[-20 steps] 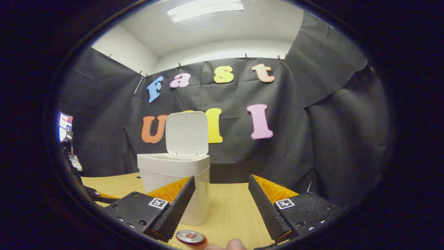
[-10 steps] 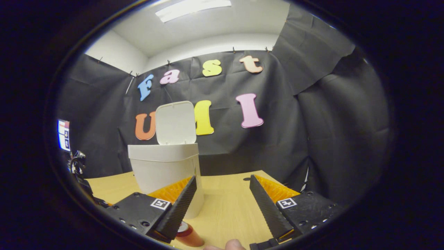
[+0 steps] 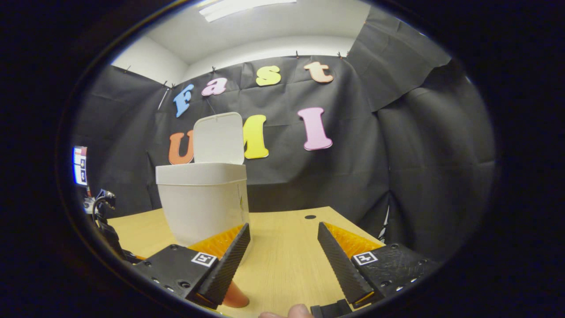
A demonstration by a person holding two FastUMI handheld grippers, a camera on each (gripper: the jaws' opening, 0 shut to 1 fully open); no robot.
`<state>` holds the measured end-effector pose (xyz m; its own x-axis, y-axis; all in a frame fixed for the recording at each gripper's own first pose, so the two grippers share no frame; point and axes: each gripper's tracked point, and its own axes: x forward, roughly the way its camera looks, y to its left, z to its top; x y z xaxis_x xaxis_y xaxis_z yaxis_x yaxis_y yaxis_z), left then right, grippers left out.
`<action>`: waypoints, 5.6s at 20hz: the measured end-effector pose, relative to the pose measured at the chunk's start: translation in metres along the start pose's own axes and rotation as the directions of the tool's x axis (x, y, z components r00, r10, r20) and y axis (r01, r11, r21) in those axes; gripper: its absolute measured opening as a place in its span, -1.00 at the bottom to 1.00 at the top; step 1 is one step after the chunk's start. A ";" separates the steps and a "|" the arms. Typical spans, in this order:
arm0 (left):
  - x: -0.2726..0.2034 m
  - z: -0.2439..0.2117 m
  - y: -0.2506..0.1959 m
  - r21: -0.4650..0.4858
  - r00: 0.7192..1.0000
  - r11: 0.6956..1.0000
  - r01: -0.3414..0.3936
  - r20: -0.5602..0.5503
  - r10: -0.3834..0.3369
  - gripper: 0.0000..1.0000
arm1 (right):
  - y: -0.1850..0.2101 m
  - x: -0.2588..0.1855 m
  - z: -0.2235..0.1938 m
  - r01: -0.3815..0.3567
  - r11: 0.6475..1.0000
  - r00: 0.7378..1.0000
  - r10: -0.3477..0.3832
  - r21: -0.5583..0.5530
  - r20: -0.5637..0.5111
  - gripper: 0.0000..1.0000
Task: Press the lid of the desktop garbage bin to open it, pick up the crumpled paper on the desktop and throw it into the bin, then pick up the pop can on the desktop and drop it into the bin, and finally close the garbage bin lid.
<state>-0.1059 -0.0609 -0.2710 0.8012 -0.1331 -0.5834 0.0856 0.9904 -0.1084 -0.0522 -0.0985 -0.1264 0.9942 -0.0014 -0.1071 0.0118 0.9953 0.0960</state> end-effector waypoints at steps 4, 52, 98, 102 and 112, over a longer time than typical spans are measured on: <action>0.002 -0.001 0.001 0.036 0.999 0.999 -0.028 0.024 0.027 0.84 | 0.000 0.002 -0.009 -0.004 1.000 1.000 0.004 0.003 -0.012 0.86; -0.040 0.049 0.036 -0.004 0.978 0.998 -0.061 0.199 0.060 -0.48 | 0.080 -0.066 -0.147 -0.149 0.987 0.932 0.120 -0.060 -0.342 0.92; -0.054 0.343 0.017 0.020 0.766 1.000 -0.017 0.642 0.000 -0.49 | 0.054 -0.028 -0.117 -0.126 0.992 0.941 0.128 0.028 -0.314 0.63; -0.041 0.364 0.003 0.051 0.751 0.999 -0.011 0.659 -0.025 -0.49 | 0.047 -0.019 -0.115 -0.117 0.993 0.941 0.121 0.032 -0.316 0.63; -0.006 0.363 -0.013 0.097 0.794 0.995 -0.003 0.605 -0.057 -0.30 | 0.045 -0.012 -0.125 -0.130 0.989 0.929 0.146 0.070 -0.340 0.60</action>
<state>0.1030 -0.0600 0.0258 0.9897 -0.1397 0.0304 0.1406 0.9897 -0.0280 -0.0771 -0.0418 -0.2449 0.8891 0.1768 -0.4221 -0.1100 0.9779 0.1778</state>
